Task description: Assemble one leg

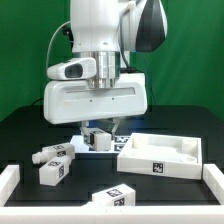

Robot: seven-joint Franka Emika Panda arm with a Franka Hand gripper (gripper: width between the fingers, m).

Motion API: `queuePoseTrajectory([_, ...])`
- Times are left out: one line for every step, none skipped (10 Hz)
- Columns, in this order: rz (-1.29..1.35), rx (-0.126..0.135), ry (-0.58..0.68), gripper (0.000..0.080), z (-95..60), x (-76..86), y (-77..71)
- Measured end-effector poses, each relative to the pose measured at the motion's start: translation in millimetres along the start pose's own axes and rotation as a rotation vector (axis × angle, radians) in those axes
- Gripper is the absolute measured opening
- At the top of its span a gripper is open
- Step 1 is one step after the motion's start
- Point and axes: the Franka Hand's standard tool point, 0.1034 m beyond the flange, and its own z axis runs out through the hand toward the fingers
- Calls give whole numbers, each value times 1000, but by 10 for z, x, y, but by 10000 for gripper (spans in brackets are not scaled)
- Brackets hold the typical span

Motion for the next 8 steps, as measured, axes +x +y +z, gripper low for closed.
queuePoseTrajectory([17, 1, -2, 285, 6, -15, -5])
queuePoseTrajectory([99, 7, -13, 285, 39, -93, -45])
queuePoseTrajectory([160, 12, -22, 285, 81, -183, -106])
queuePoseTrajectory([230, 23, -35, 285, 123, -285, -143])
queuePoseTrajectory([251, 27, -38, 285, 138, -322, -156])
queuePoseTrajectory([256, 18, -29, 285, 193, -370, -172])
queuePoseTrajectory([262, 21, -40, 285, 275, -466, -176])
queuePoseTrajectory([270, 23, -49, 285, 320, -520, -161])
